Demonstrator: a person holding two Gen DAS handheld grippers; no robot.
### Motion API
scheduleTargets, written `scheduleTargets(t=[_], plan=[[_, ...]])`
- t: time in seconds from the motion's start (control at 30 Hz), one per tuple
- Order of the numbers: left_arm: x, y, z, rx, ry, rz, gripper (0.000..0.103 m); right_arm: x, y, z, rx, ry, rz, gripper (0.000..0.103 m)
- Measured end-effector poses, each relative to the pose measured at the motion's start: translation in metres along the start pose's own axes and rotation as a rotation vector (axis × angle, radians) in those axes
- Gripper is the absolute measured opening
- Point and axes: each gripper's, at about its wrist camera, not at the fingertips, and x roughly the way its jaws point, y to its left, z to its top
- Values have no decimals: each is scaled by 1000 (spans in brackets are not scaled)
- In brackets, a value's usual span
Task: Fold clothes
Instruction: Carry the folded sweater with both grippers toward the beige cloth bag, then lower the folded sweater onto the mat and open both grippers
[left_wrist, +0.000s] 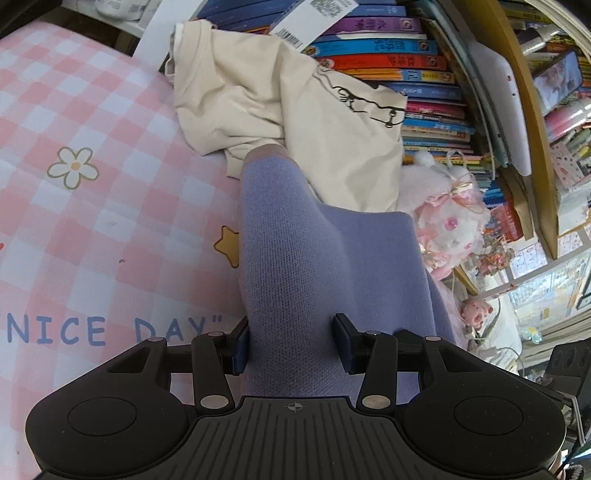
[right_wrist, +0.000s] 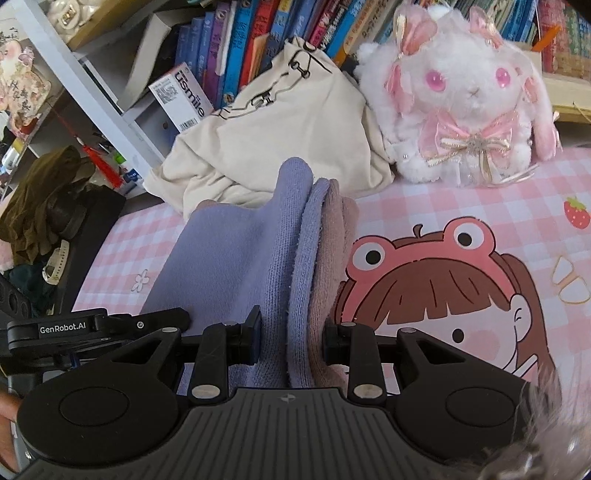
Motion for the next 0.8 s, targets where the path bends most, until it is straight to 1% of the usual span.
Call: scheduleTargets(t=[0.27, 0.5, 0.57, 0.6, 0.63, 0.67, 0.73, 0.8], plan=[[13, 9, 13, -21, -5, 10, 44, 20, -4, 10, 22, 6, -4, 27], [21, 10, 22, 12, 16, 21, 45, 33, -12, 14, 55, 20, -14, 27], [18, 9, 21, 36, 16, 23, 50, 32, -15, 12, 70, 22, -3, 30], [14, 9, 19, 48, 7, 26, 50, 30, -16, 10, 68, 20, -1, 35], [10, 9, 17, 60, -3, 29, 51, 28, -17, 9, 66, 18, 0, 37], [5, 9, 14, 69, -13, 28, 52, 25, -19, 7, 64, 15, 2, 38], [-6, 9, 7, 87, -24, 22, 52, 15, -21, 2, 44, 10, 9, 46], [-15, 9, -3, 102, -29, 26, 52, 5, -24, -5, 22, 11, 14, 48]])
